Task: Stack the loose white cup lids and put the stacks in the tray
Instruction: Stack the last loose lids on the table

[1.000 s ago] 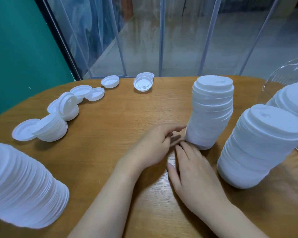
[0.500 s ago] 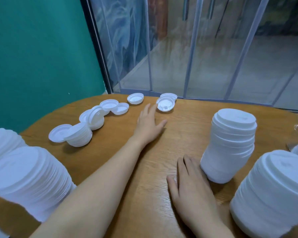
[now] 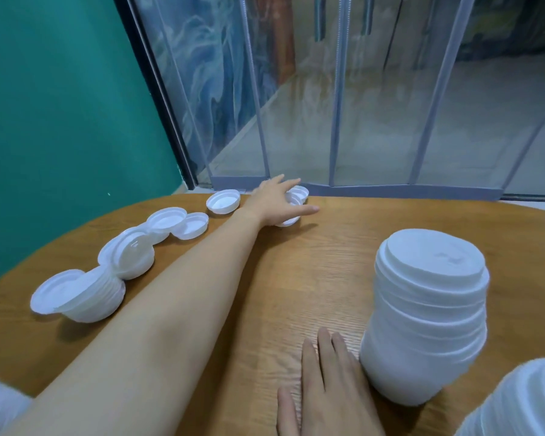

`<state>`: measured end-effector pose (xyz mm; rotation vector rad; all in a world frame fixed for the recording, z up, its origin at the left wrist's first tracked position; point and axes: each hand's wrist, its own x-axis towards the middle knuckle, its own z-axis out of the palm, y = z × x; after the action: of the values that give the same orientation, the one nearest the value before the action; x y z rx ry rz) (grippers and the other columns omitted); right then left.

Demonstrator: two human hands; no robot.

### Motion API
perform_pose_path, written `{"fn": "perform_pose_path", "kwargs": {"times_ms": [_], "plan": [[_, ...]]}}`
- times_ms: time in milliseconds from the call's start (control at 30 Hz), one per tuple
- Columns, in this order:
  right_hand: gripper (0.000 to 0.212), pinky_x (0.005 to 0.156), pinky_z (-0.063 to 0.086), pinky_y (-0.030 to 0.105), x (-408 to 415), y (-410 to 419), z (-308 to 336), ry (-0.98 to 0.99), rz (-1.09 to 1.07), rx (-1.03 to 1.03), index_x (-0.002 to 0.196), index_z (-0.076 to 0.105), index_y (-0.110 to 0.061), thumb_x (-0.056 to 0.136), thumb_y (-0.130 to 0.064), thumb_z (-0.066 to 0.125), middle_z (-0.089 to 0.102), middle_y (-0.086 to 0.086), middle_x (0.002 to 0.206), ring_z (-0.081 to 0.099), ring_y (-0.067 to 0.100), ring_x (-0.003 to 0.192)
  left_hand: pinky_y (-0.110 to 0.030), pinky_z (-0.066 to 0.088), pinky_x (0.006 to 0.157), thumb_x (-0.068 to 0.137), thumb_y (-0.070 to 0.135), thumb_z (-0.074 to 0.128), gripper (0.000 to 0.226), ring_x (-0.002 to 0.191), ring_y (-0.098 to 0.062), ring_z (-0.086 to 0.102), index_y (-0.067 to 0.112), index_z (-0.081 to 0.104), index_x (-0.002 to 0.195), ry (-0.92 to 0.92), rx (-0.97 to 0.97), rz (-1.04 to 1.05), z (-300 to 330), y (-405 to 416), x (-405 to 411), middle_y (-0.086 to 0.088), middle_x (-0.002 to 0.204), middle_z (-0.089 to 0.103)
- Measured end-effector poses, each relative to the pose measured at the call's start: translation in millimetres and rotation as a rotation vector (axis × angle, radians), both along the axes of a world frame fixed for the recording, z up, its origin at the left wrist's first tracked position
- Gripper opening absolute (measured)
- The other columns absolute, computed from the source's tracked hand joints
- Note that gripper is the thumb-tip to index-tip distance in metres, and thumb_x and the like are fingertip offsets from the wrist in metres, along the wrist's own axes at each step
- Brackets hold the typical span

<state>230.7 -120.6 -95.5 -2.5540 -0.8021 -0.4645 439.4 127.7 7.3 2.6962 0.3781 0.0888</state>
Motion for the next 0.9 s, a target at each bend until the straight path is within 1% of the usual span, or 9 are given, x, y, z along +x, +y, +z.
{"fn": "perform_pose_path", "kwargs": {"times_ms": [100, 233, 333, 400, 467, 500, 633, 767, 900], "plan": [[0.089, 0.093, 0.037, 0.046, 0.7, 3.3, -0.5, -0.022, 0.002, 0.004, 0.1, 0.079, 0.004, 0.103, -0.052, 0.01, 0.072, 0.028, 0.115, 0.048, 0.037, 0.119, -0.04, 0.032, 0.117, 0.081, 0.076, 0.068, 0.087, 0.15, -0.023, 0.035, 0.034, 0.045, 0.154, 0.036, 0.02, -0.058, -3.0, -0.2, -1.8, 0.004, 0.164, 0.038], [0.089, 0.096, 0.036, 0.045, -1.4, 2.0, 1.5, -0.033, -0.012, 0.014, 0.102, 0.078, 0.003, 0.102, -0.053, 0.009, 0.071, 0.027, 0.118, 0.049, 0.037, 0.121, -0.041, 0.04, 0.115, 0.083, 0.071, 0.069, 0.084, 0.142, -0.023, 0.046, 0.027, 0.049, 0.152, 0.081, 0.056, -0.06, -6.3, -2.3, -12.6, 0.002, 0.156, 0.049], [0.089, 0.098, 0.036, 0.045, -8.1, 0.1, 11.3, 0.028, -0.011, -0.005, 0.106, 0.078, 0.002, 0.103, -0.052, 0.007, 0.071, 0.026, 0.121, 0.064, 0.042, 0.119, -0.043, 0.043, 0.112, 0.085, 0.069, 0.068, 0.08, 0.139, -0.024, 0.048, 0.026, 0.052, 0.15, 0.09, 0.066, -0.051, -5.1, -3.3, -34.6, 0.0, 0.152, 0.053], [0.08, 0.1, 0.036, 0.045, -12.1, -1.4, 19.0, 0.063, -0.018, -0.01, 0.109, 0.077, 0.002, 0.104, -0.047, 0.013, 0.07, 0.026, 0.123, 0.068, 0.043, 0.115, -0.043, 0.041, 0.114, 0.086, 0.069, 0.067, 0.079, 0.142, -0.023, 0.045, 0.026, 0.051, 0.151, 0.097, 0.067, -0.05, -3.8, -8.8, -60.8, 0.001, 0.154, 0.051], [0.062, 0.103, 0.034, 0.045, -15.1, -4.1, 25.8, 0.08, -0.023, -0.02, 0.114, 0.074, 0.003, 0.097, -0.042, 0.034, 0.068, 0.026, 0.126, 0.066, 0.042, 0.118, -0.041, 0.038, 0.116, 0.088, 0.066, 0.067, 0.077, 0.145, -0.021, 0.04, 0.027, 0.049, 0.152, 0.092, 0.066, -0.048, -3.6, -17.7, -95.8, 0.004, 0.157, 0.048], [0.061, 0.105, 0.033, 0.044, -16.7, -5.9, 28.4, 0.115, -0.016, -0.042, 0.117, 0.072, 0.003, 0.091, -0.042, 0.04, 0.066, 0.026, 0.129, 0.064, 0.042, 0.122, -0.041, 0.036, 0.116, 0.088, 0.065, 0.067, 0.076, 0.146, -0.021, 0.039, 0.027, 0.049, 0.152, 0.088, 0.058, -0.043, -4.2, -22.8, -116.4, 0.005, 0.158, 0.046], [0.065, 0.111, 0.028, 0.042, -23.8, -11.2, 38.1, 0.203, 0.012, -0.116, 0.129, 0.066, 0.001, 0.091, -0.045, 0.038, 0.061, 0.023, 0.139, 0.056, 0.04, 0.133, -0.033, 0.029, 0.118, 0.089, 0.066, 0.065, 0.077, 0.147, -0.017, 0.034, 0.031, 0.044, 0.154, 0.093, 0.029, 0.007, -6.6, -42.4, -210.1, 0.009, 0.162, 0.037], [0.066, 0.118, 0.034, 0.048, -27.7, -12.0, 42.7, 0.23, 0.023, -0.131, 0.138, 0.059, 0.0, 0.094, -0.045, 0.039, 0.052, 0.022, 0.149, 0.045, 0.038, 0.143, -0.031, 0.015, 0.123, 0.087, 0.072, 0.063, 0.083, 0.155, -0.01, 0.017, 0.038, 0.035, 0.158, 0.145, -0.021, 0.029, -10.9, -58.0, -288.8, 0.014, 0.169, 0.02], [0.06, 0.124, 0.02, 0.044, -28.5, -11.6, 48.8, 0.255, 0.049, -0.176, 0.148, 0.048, -0.001, 0.103, -0.041, 0.041, 0.038, 0.022, 0.16, 0.029, 0.035, 0.152, -0.035, 0.017, 0.127, 0.085, 0.076, 0.061, 0.088, 0.156, -0.008, 0.013, 0.04, 0.031, 0.159, 0.107, -0.06, -0.004, -14.3, -71.3, -323.3, 0.017, 0.17, 0.013]]}}
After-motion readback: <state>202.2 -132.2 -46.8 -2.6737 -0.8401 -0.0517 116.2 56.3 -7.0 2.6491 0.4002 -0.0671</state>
